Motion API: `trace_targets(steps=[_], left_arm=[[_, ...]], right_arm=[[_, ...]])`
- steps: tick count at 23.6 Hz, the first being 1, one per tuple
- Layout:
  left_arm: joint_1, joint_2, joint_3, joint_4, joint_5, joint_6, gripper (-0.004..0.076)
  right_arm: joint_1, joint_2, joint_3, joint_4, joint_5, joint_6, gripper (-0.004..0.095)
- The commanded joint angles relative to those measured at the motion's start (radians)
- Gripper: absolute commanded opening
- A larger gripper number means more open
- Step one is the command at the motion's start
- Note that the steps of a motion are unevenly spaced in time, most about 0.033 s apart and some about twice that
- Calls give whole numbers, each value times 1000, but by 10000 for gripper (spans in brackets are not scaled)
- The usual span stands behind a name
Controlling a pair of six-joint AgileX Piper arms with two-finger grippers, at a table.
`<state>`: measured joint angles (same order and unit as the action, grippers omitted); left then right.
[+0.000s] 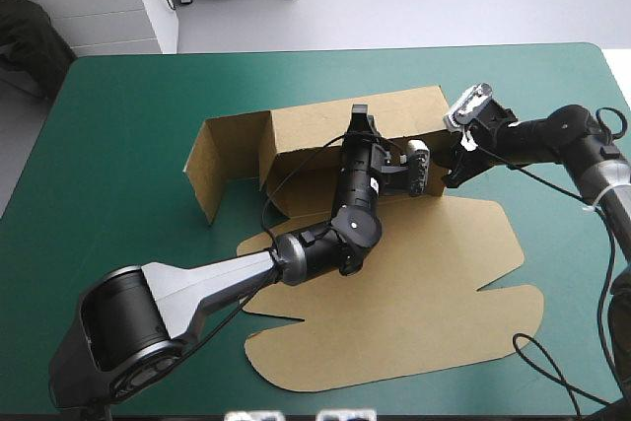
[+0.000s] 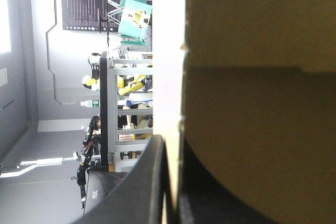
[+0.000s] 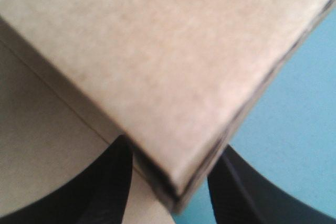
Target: Fold the box
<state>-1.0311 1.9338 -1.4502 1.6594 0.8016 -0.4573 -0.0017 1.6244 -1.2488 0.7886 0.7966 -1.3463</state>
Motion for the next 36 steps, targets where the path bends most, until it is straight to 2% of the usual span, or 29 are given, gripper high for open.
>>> trace_targets(steps=[1, 3, 6, 7, 12, 18, 20, 21, 22, 23, 25, 31, 36], left_arm=[[-3, -45, -25, -1, 10, -27, -8], [-3, -45, -25, -1, 10, -27, -8], [-5, -45, -25, -11, 10, -27, -8], [-5, -45, -25, -12, 10, -27, -8], [-5, -45, -25, -12, 22, -27, -8], [-5, -45, -25, -12, 26, -29, 6], [-4, -45, -25, -12, 24, -29, 64], [-4, -45, -25, -12, 24, -29, 134], [-4, -45, -25, -12, 24, -29, 166], [-4, -45, -25, -12, 24, -29, 243], [-10, -45, -25, -7, 26, -29, 295], [-102, -45, -25, 83, 113, -45, 294], [-180, -45, -25, 161, 257, -127, 294]], right_arm=[[9, -32, -23, 132, -92, 2, 367], [9, -17, -23, 177, -125, 41, 266], [9, 6, -23, 237, -121, 63, 33], [9, 17, -23, 244, -110, 68, -16], [9, 47, -23, 244, -53, 93, 1], [9, 49, -23, 239, -44, 126, 1], [9, 49, -23, 235, -40, 144, 1], [9, 49, -23, 233, -38, 157, 1], [9, 49, -23, 232, -38, 163, 1], [9, 49, -23, 221, -43, 180, 1], [9, 49, -23, 194, -64, 211, 1], [9, 49, -23, 152, -94, 259, 1], [9, 49, -23, 136, -94, 278, 1]])
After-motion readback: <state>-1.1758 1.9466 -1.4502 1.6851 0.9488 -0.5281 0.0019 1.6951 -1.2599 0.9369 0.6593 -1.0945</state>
